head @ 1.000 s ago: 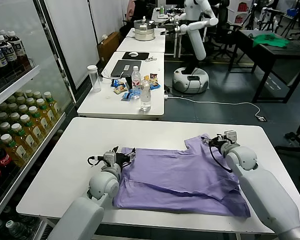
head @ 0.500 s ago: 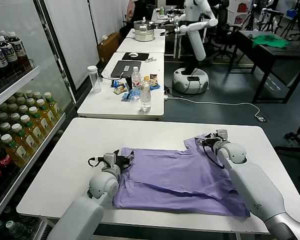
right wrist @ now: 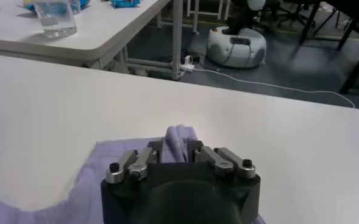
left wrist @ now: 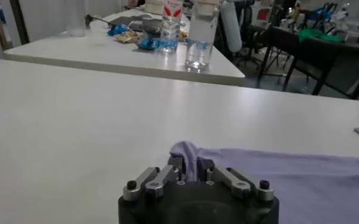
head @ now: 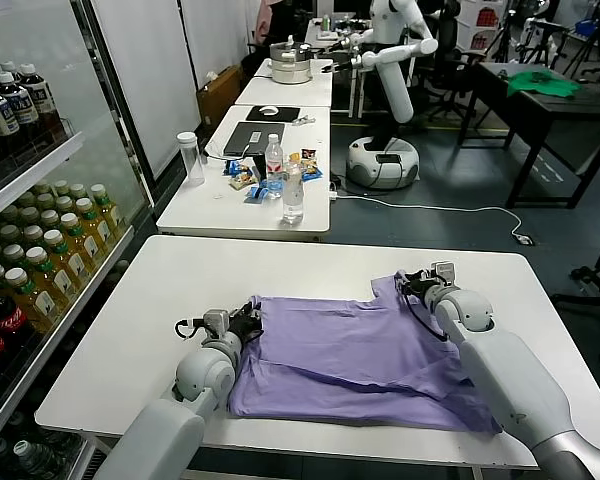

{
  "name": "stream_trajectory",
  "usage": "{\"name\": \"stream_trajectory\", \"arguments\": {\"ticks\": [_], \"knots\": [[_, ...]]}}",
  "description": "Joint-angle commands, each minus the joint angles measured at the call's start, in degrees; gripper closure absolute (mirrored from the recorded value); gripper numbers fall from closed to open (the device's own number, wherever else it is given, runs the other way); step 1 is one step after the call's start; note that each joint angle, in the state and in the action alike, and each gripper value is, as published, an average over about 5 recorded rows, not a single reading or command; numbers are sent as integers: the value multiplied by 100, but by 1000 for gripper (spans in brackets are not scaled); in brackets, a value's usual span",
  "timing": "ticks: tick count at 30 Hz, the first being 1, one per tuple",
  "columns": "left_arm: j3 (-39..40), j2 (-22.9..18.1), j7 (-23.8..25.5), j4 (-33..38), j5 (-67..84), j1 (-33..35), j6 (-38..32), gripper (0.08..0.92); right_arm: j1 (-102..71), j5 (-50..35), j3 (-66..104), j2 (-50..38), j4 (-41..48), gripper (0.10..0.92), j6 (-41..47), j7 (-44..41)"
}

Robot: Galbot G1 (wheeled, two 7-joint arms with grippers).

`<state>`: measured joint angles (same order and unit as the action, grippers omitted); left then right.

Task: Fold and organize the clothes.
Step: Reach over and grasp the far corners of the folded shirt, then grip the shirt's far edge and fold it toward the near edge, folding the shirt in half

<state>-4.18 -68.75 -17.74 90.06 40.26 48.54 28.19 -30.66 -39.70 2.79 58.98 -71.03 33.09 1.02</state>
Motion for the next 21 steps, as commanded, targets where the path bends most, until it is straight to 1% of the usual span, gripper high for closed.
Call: {"name": "stream_trajectory", "arguments": {"ticks": [1,4,6,12,21], "knots": [[-104,123,82,702,257,322,-335,862,-616,-169,579,-449,-1230,845,-2,9],[-172,186,98,1062,324,520,-358,885,-921,-290,882,-654,-1803,902,-1,44],[-226,229,99,1276,369,654,-357,888,-1115,-370,1070,-774,-2132,912,0,69],[-360,377,99,1764,483,1000,-341,889,-1696,-470,1586,-1083,-2921,913,-1,109],[-495,546,104,2151,675,1357,-270,889,-3046,-458,2470,-1197,-3802,913,3,212]]}}
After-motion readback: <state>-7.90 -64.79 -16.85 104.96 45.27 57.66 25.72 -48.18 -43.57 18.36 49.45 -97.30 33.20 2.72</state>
